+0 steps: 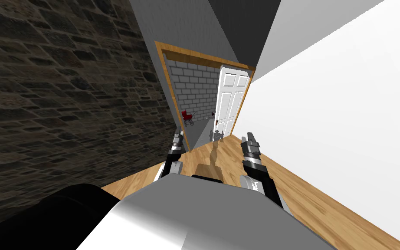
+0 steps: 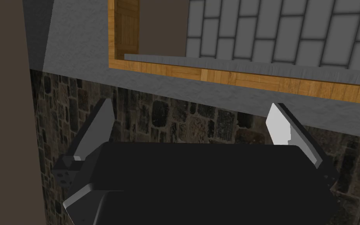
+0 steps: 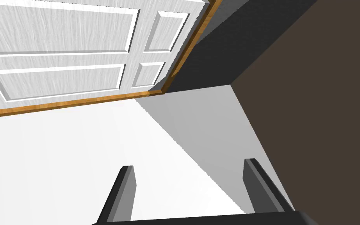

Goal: Push the door open

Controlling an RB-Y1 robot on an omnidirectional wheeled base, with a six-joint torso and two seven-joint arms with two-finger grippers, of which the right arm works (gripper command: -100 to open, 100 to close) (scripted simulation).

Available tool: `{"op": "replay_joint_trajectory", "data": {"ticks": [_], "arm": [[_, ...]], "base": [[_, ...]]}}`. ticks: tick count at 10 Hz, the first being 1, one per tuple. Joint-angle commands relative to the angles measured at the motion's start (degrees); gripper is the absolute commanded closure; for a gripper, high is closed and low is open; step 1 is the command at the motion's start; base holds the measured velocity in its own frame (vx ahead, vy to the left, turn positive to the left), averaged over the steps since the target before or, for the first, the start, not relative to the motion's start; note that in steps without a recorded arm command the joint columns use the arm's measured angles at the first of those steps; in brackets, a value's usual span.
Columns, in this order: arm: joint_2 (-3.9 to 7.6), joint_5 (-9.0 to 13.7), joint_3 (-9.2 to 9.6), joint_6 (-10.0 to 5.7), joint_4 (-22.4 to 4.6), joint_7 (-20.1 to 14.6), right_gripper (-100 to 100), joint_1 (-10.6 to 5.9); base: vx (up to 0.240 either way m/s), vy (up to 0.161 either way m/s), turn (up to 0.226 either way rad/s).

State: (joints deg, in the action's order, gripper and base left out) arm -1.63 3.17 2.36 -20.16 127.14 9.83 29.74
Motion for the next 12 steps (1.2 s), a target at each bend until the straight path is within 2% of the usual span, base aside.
{"op": "replay_joint_trajectory", "data": {"ticks": [1, 7, 11, 12], "arm": [[0.76, 0.02, 0.22, -0.48, -1.75, -0.16, -100, -0.74], [3.07, 0.09, 1.15, -2.48, -9.04, -0.84, -100, -3.85], [3.95, 0.13, 1.65, -3.54, -12.89, -1.20, -100, -5.49], [4.39, 0.15, 1.90, -4.08, -14.86, -1.38, -100, -6.33]], "base": [[0.069, -0.026, 0.037], [0.119, -0.062, 0.041], [0.088, -0.051, 0.033], [0.129, -0.055, 0.045]]}}
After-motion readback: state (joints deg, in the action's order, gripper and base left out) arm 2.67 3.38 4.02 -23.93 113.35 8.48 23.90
